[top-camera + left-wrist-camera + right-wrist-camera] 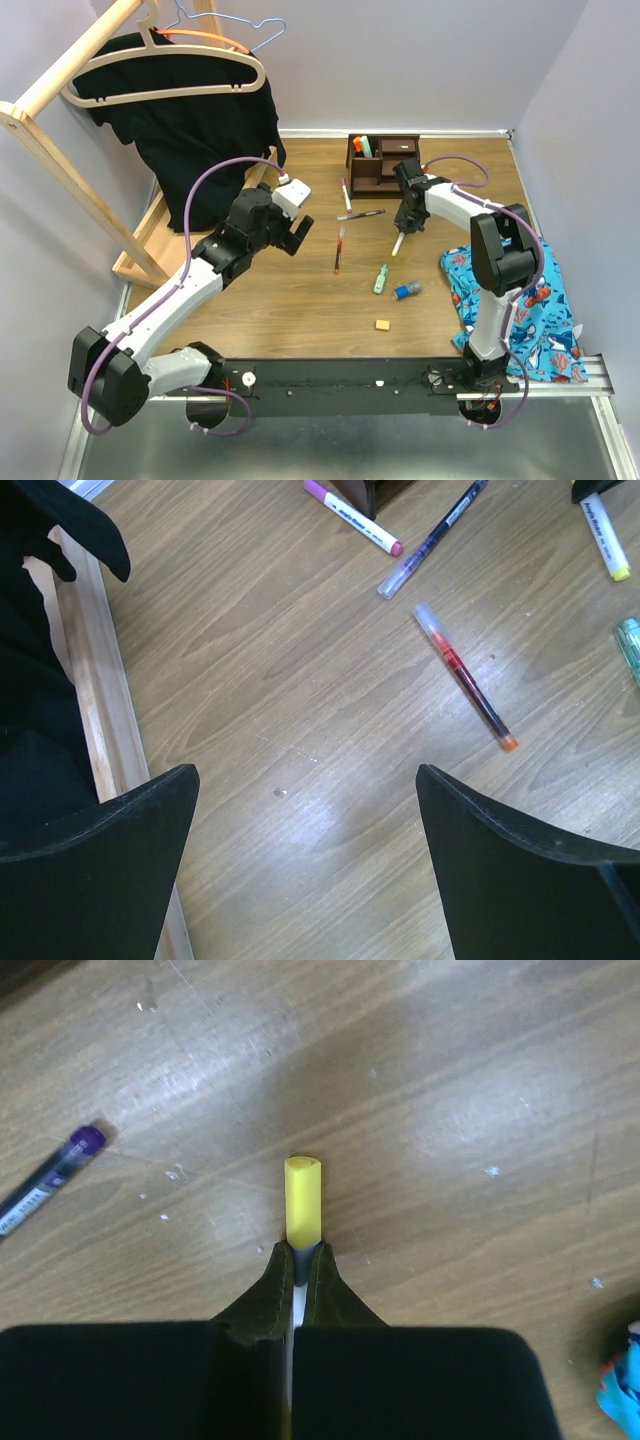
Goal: Sort the stationery into containers
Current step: Pick up the pen from the center of the board, then place the pen in the storage box.
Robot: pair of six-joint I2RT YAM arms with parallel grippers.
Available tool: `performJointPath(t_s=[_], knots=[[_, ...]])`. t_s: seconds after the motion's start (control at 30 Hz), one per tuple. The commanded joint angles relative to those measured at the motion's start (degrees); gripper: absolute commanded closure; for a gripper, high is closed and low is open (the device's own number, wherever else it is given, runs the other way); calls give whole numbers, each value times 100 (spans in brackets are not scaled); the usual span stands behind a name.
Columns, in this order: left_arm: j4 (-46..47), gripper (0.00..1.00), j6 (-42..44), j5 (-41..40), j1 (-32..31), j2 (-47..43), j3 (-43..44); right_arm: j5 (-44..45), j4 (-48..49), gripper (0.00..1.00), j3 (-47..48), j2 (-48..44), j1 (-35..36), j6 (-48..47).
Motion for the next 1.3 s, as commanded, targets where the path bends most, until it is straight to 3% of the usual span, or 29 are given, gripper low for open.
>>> performJointPath(t_s=[0.0, 0.17, 0.27, 0.6, 0.7, 0.9, 1.27], knots=[[-48, 1, 54, -26, -1, 38, 232, -177, -437, 99, 315, -448, -48, -369], [31, 1, 106, 0, 69, 38, 303, -1399, 125, 99, 1483, -959, -22, -1099], [119, 1, 98, 27, 148, 55, 312, -2014, 993, 99, 1591, -994, 22, -1652], [75, 1, 89, -17, 289, 344, 470, -1804, 5815, 99, 563, -784, 558, -4033], [5, 1, 98, -44, 298, 459, 566, -1550, 6443, 99, 668, -381, 628, -4596], [-13, 1, 72, -52, 377, 600, 654, -847, 7068, 99, 914, 148, 629, -5055], [-4, 1, 27, -52, 430, 758, 716, -240, 7280, 99, 914, 675, 628, -5284]])
